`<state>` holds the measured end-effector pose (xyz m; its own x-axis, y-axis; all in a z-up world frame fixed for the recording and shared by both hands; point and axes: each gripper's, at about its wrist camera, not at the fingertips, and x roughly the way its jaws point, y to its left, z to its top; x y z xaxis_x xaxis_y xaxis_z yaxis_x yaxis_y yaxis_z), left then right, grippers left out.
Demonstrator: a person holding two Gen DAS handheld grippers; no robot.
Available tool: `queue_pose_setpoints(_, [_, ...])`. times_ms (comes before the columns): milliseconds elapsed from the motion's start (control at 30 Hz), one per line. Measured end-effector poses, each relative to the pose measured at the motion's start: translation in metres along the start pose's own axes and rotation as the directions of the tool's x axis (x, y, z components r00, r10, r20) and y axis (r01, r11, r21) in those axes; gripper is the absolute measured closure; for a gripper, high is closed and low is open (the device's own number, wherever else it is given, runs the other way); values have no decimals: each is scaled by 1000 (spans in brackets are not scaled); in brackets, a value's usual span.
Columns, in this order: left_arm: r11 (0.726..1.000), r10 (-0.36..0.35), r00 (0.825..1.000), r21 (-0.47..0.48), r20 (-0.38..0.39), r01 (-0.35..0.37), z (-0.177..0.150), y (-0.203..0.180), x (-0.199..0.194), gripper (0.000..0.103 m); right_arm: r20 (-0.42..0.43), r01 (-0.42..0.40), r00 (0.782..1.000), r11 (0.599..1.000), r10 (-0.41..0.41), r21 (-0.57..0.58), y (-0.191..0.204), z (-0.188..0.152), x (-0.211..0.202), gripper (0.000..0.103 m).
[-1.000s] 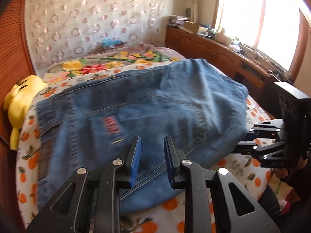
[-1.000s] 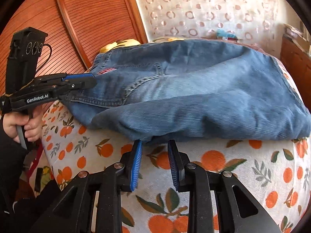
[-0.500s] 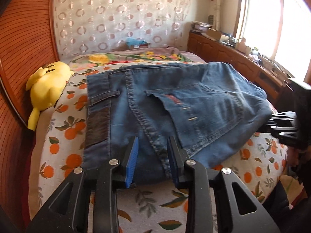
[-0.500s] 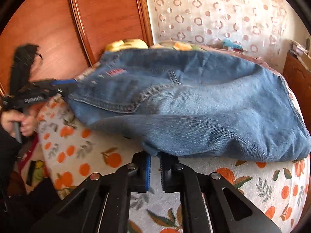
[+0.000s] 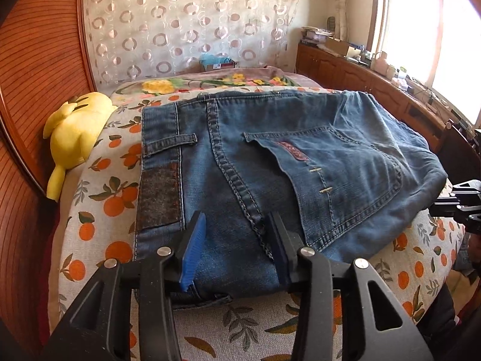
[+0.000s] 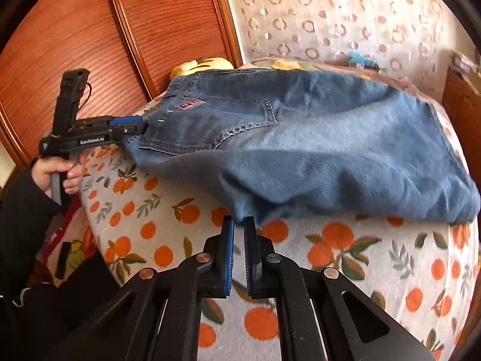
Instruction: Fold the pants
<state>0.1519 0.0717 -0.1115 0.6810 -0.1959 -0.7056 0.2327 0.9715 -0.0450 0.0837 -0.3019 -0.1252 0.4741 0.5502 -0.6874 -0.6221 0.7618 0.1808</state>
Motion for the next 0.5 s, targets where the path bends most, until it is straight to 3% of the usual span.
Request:
queue_pose_setpoints(200, [1000,-10,999,-7,32,10,10,2,-13,55,50,69,996,997,-70,28,-20,1,-29,89])
queue_pose_setpoints(300, [1000,-21,997,-3,69,22,23,4,-20,50,83,115,989,992,-119,56,-40,9,-43,77])
queue_pose_setpoints(367, [1000,-25,996,8,82,24,33,5,-18,48,101,161,981,985,-167,64,-55,20,-47,62])
queue_pose_setpoints(500, [999,11,996,29,86,-13,60,15,-6,47,125,256,956,963,-265,84,-95,53,-43,58])
